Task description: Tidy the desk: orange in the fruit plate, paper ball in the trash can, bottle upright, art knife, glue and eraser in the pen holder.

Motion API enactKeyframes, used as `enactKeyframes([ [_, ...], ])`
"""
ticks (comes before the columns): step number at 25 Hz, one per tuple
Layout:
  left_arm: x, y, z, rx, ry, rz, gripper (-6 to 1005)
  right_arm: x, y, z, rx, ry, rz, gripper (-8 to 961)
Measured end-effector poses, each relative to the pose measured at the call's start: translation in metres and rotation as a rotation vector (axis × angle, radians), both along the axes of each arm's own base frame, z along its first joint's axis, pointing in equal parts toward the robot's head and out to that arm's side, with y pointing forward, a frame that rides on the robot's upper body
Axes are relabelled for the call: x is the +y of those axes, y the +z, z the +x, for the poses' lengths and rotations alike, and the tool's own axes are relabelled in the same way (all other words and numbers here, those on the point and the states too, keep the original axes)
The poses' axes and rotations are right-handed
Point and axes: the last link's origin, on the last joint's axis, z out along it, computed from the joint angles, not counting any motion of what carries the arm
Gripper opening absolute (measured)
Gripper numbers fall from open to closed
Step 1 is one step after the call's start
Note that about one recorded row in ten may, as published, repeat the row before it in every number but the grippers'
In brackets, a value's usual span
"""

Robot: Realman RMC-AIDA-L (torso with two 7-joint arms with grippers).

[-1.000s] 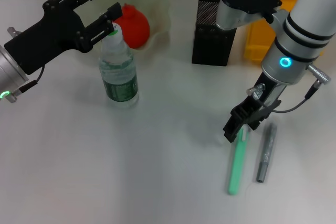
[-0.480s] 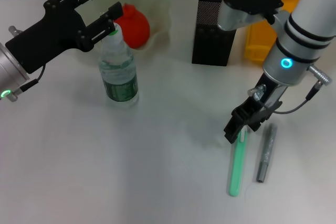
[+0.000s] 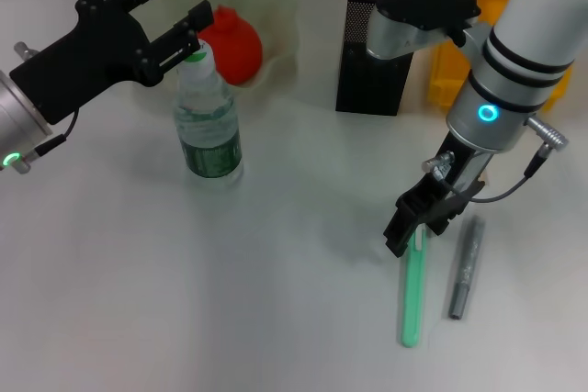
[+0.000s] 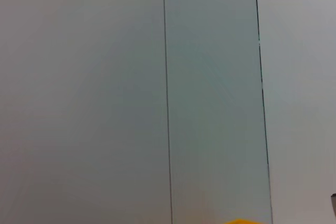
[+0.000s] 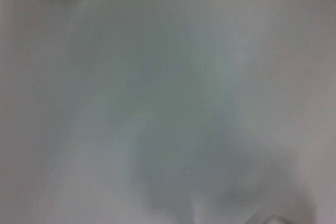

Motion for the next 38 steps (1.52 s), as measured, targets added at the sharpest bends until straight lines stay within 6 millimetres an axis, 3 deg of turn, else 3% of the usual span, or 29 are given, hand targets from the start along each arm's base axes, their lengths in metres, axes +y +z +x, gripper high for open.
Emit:
enactKeyframes([
  [10, 0.005, -0.005, 0.001, 0.012, 0.008, 0.013, 625, 0.006, -0.005, -0.006, 0.027, 0.029, 0.019, 699],
  [31, 0.002, -0.004, -0.002, 0.005, 0.015, 0.022, 625, -0.003, -0.011, -0.001, -0.012, -0.007, -0.033, 700],
  [38, 0.004, -0.004, 0.0, 0.004, 0.011, 0.023, 625, -0.002, -0.012, -0.002, -0.051, 0.02, -0.039, 589],
])
